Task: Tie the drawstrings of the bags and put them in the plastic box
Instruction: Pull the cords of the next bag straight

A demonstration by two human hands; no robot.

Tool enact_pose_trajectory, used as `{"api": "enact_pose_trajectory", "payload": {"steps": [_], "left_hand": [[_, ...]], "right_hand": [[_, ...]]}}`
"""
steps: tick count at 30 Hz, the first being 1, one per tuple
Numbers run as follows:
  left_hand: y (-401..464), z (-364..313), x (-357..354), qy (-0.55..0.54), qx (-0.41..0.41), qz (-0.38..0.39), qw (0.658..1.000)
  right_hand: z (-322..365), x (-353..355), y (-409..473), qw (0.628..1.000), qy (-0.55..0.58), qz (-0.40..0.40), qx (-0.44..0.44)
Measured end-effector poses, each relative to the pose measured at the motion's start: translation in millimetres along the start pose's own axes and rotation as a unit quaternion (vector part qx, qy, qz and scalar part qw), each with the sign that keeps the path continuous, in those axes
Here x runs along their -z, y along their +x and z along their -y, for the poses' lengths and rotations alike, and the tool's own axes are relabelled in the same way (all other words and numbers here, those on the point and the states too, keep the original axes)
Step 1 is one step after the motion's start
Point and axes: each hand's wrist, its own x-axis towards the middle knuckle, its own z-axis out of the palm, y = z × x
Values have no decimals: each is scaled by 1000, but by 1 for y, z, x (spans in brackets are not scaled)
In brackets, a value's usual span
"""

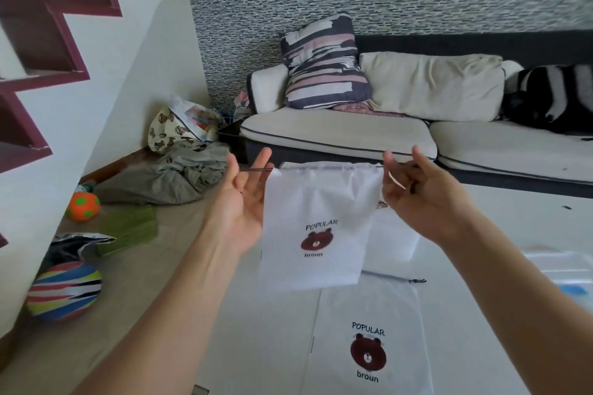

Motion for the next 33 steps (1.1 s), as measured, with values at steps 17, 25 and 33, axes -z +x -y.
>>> {"api": "enact_pose_trajectory", "payload": {"steps": [17, 25, 33], "left_hand": [[-25, 9, -46, 135, -88, 127, 979], [-41, 58, -60, 316, -127, 128, 932], [-43, 75, -80, 224, 31, 131, 965]], "right_hand": [[24, -40, -40, 960, -232, 149, 40], [33, -38, -59, 913, -328, 201, 138], [20, -31, -61, 861, -385, 216, 253]]}}
